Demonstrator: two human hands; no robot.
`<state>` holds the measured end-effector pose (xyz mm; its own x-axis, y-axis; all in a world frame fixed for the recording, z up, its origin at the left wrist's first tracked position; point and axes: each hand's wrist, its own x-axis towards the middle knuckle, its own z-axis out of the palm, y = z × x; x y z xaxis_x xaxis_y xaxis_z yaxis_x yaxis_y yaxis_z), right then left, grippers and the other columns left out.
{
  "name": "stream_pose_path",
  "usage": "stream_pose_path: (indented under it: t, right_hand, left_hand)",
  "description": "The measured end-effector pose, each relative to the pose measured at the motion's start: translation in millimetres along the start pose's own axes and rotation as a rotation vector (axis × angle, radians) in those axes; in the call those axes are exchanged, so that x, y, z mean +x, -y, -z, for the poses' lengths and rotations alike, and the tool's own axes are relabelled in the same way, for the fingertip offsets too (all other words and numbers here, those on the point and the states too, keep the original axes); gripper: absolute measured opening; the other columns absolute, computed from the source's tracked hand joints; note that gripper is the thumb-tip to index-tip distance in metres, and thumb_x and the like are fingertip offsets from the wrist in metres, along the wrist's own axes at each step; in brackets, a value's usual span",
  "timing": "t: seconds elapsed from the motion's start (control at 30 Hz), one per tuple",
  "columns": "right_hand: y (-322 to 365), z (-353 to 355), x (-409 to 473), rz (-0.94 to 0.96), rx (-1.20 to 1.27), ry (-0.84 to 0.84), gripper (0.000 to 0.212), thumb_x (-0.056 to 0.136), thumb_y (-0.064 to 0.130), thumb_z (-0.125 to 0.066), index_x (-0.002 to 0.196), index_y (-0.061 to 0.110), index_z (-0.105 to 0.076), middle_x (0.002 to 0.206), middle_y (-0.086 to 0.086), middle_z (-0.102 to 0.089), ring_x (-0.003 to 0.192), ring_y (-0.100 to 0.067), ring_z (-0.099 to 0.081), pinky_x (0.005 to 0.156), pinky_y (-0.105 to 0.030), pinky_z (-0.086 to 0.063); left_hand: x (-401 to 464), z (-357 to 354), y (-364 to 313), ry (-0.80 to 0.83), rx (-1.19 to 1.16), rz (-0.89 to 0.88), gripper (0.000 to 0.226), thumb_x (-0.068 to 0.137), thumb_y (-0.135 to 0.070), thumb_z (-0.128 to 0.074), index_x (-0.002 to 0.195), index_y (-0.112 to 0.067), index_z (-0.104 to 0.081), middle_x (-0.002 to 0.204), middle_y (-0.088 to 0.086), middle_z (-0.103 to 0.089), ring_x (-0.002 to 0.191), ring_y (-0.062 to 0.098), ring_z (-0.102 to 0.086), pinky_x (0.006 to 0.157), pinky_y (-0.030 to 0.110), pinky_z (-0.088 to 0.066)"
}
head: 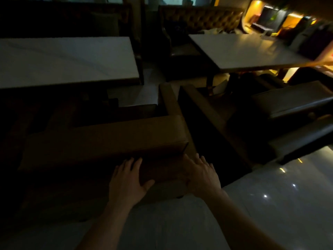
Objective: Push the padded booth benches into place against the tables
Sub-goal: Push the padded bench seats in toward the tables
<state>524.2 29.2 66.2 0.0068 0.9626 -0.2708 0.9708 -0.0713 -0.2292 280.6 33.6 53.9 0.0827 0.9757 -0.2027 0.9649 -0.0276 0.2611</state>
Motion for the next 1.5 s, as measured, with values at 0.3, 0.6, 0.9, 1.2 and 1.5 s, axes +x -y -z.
stream_pose_path:
  t: [0.3, 0.6, 0.9, 1.2, 1.5]
  right_hand:
    - [-186.8, 80.6, -36.7, -0.011, 0.032, -0.086, 0.083, 0.089, 0.066, -0.049, 0.154, 0.039, -0.005, 0.165, -0.009, -0.005, 0.151, -0.032, -0.007, 0.121, -0.053, -0.016]
    - [-389.5, 135.3, -69.0, -0.099, 0.051, -0.127, 0.083, 0.088, 0.066, -0.05, 0.154, 0.038, -0.009, 0.164, -0.01, -0.012, 0.15, -0.032, -0.014, 0.118, -0.051, -0.024]
    - [-535.4, 156.6, -5.9, -0.151, 0.004, -0.112, 0.088, 0.086, 0.068, -0.052, 0.155, 0.036, -0.007, 0.164, -0.012, -0.008, 0.15, -0.032, -0.011, 0.118, -0.051, -0.02]
    - [-666.9, 180.7, 96.1, -0.164, -0.037, -0.049, 0.094, 0.084, 0.065, -0.059, 0.156, 0.033, -0.008, 0.163, -0.014, -0.01, 0.15, -0.033, -0.011, 0.119, -0.053, -0.022]
    - [-752.4, 181.5, 187.0, -0.032, -0.077, 0.07, 0.107, 0.076, 0.066, -0.068, 0.155, 0.037, -0.002, 0.164, -0.013, -0.004, 0.15, -0.035, -0.004, 0.119, -0.055, -0.021]
  left_hand:
    - [-7.7, -7.3, -211.6, -0.014, 0.026, -0.093, 0.092, 0.082, -0.077, -0.046, 0.155, -0.034, -0.011, 0.164, -0.003, -0.011, 0.148, 0.025, -0.011, 0.118, 0.044, -0.018]
    - [-6.9, -50.3, -415.5, 0.026, -0.041, -0.173, 0.093, 0.082, -0.078, -0.047, 0.155, -0.035, -0.01, 0.164, -0.004, -0.012, 0.149, 0.024, -0.013, 0.119, 0.044, -0.02]
    - [79.3, -113.6, -559.5, 0.066, -0.097, -0.249, 0.096, 0.08, -0.074, -0.056, 0.155, -0.035, -0.011, 0.163, -0.003, -0.016, 0.148, 0.023, -0.015, 0.119, 0.044, -0.02]
    - [182.3, -174.5, -666.4, 0.141, -0.085, -0.244, 0.099, 0.079, -0.071, -0.06, 0.155, -0.036, -0.007, 0.163, -0.003, -0.013, 0.148, 0.022, -0.013, 0.12, 0.043, -0.013]
    - [235.5, -213.5, -721.7, 0.14, -0.051, -0.115, 0.106, 0.073, -0.073, -0.065, 0.155, -0.037, -0.006, 0.163, -0.002, -0.013, 0.148, 0.023, -0.013, 0.12, 0.043, -0.011]
